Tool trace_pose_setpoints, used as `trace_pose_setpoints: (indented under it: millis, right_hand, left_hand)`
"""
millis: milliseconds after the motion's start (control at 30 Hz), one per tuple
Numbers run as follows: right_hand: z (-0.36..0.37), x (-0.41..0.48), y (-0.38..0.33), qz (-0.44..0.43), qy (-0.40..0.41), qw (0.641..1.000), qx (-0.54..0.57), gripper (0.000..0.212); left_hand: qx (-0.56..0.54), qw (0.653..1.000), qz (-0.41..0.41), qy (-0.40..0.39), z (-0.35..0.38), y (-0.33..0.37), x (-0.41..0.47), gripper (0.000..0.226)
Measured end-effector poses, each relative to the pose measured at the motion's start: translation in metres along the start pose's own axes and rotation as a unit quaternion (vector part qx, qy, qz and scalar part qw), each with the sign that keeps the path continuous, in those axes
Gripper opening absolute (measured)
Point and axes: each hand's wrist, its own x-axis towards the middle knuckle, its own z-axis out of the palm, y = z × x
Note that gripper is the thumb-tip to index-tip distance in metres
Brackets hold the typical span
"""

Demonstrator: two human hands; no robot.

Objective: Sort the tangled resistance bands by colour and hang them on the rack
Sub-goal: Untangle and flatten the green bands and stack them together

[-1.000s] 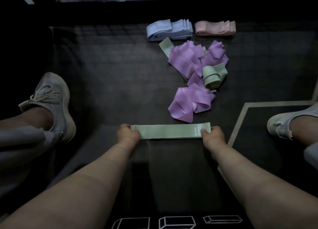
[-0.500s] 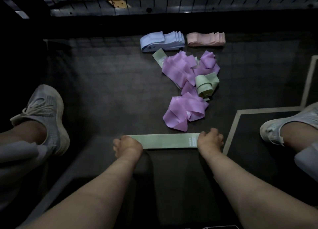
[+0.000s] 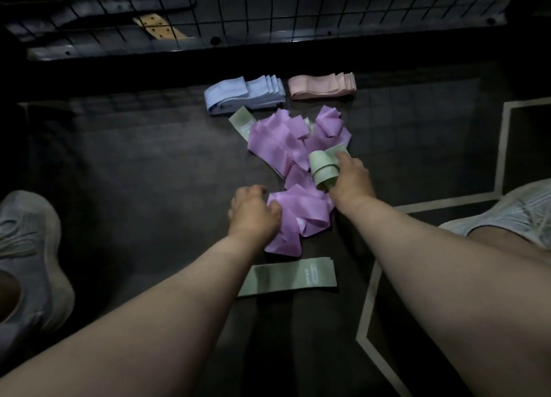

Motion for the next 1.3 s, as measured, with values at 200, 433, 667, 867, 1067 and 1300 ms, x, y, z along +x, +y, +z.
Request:
trace_pose_setpoints:
  millis: [200,433,667,867,1067,1300]
  right_hand:
    - [0.006,0.022,-0.006,-0.006,0.041,0.999,0.018,0.034]
    - [-0.052,-0.005,-0.031,-0.005,0.191,0.946,0.263,0.024]
    - [-0.137,-0.056,-0.068,-0.142,0.172,0.948,0.226,0.019]
    - [-0.219,-0.144,-0.118,-0.351,-0.038,0.934,0.054,0.009]
    - [-0.284,-0.234,-0.144,-0.380,-0.075,0.917,0.098,0.029]
    - [-0.314,-0.303,-0.134,-0.259,-0.197,0.861,0.392,0.019]
  left_hand:
    - [-0.029,0.998,0.039,-0.028,0.004,0.021,0.005,0.045]
    - [-0.098,0.992,0.066,-0.046,-0.022,0.042,-0.007,0.048]
    - [-0.171,0.973,0.150,-0.041,-0.083,0.080,-0.058,0.088]
    - [-0.194,0.951,0.242,0.007,-0.158,0.090,-0.110,0.089]
    - [-0.283,0.916,0.250,-0.138,-0.225,0.084,-0.189,0.018]
    - [-0.470,0.832,0.230,-0.183,-0.266,0.072,-0.250,0.016]
